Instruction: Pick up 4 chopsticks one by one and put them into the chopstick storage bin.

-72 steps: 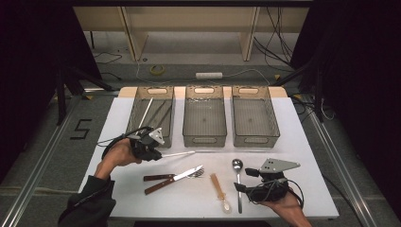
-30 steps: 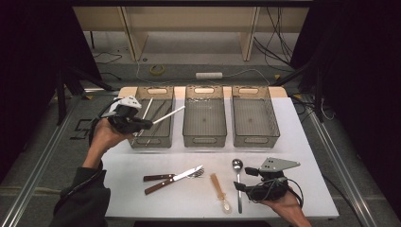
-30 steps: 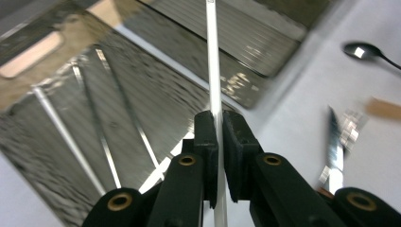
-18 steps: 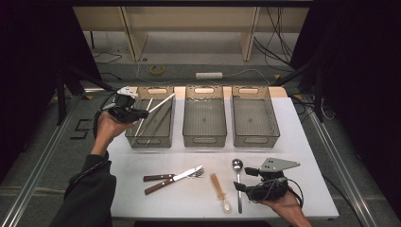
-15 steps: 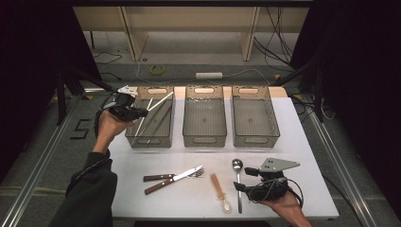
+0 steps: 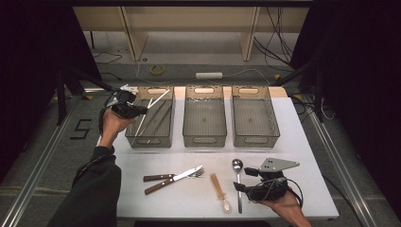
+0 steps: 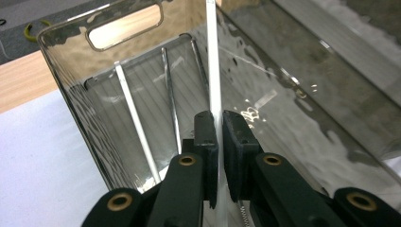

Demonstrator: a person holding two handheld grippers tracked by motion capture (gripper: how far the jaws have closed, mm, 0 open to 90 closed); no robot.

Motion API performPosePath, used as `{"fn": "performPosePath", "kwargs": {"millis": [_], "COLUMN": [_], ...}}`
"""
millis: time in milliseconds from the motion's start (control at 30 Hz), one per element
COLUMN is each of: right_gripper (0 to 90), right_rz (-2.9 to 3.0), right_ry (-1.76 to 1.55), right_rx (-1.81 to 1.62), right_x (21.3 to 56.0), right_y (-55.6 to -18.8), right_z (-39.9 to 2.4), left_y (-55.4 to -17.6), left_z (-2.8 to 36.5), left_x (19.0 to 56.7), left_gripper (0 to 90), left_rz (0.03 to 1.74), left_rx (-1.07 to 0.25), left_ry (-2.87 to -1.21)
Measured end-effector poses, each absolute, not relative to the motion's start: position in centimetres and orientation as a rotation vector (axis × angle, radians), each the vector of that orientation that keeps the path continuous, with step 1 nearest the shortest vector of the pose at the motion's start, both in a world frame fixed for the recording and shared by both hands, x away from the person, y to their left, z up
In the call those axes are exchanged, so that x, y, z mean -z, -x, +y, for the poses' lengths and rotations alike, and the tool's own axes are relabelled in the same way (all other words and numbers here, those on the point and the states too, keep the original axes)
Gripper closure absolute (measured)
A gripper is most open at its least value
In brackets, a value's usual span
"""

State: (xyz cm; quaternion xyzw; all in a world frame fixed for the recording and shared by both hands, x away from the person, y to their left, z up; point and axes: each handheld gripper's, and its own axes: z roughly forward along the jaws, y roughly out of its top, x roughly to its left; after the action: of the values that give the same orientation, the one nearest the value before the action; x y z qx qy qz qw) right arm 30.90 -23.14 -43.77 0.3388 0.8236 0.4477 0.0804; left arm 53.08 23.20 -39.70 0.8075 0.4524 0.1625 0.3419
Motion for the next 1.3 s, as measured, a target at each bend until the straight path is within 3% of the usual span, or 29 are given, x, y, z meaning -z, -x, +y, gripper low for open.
{"fn": "performPosePath", "kwargs": {"millis": [633, 1033, 1300], "right_gripper": [31.7, 31.6, 31.6], "right_rz": [2.463, 2.458, 2.45], "right_ry": [-1.014, -1.015, -1.013], "right_rx": [-1.345, -1.346, -1.328], "right_x": [43.7, 43.7, 43.7], "right_y": [-30.8, -30.8, -30.7], "right_z": [-23.2, -23.2, -23.1], "left_y": [-54.3, -51.4, -48.7], "left_z": [22.2, 20.7, 20.0], "left_x": [41.5, 40.0, 39.3], "left_gripper": [83.0, 48.0, 40.3], "left_rz": [1.263, 1.172, 1.11], "left_rx": [-0.403, -0.318, -0.314], "left_ry": [-2.063, -2.06, -2.067]}}
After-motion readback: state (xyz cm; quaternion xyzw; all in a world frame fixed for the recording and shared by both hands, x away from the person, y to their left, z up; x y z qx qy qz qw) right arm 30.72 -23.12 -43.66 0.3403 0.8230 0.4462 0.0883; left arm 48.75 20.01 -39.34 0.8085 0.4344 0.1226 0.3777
